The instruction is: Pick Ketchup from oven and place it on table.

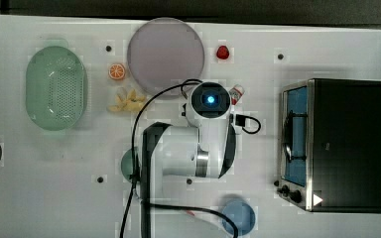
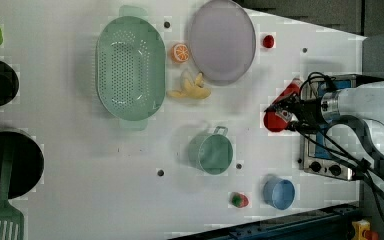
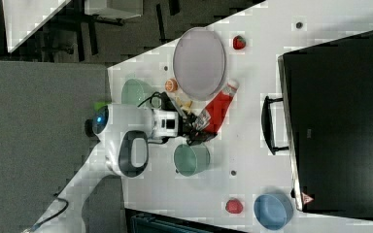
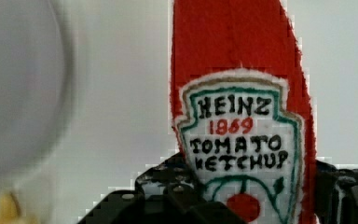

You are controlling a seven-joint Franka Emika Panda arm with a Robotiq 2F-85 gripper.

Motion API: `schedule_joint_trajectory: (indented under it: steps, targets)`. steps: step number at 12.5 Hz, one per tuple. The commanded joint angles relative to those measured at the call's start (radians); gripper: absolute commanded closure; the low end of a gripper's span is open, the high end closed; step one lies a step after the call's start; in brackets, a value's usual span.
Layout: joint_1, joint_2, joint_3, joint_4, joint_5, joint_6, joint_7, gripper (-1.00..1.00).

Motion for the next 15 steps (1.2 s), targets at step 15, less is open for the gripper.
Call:
schedule_joint_trajectory:
  steps: [15]
  targets:
    - [0.005, -0.182, -0.012, 0.457, -0.005, -0.382, 0.076, -1.0]
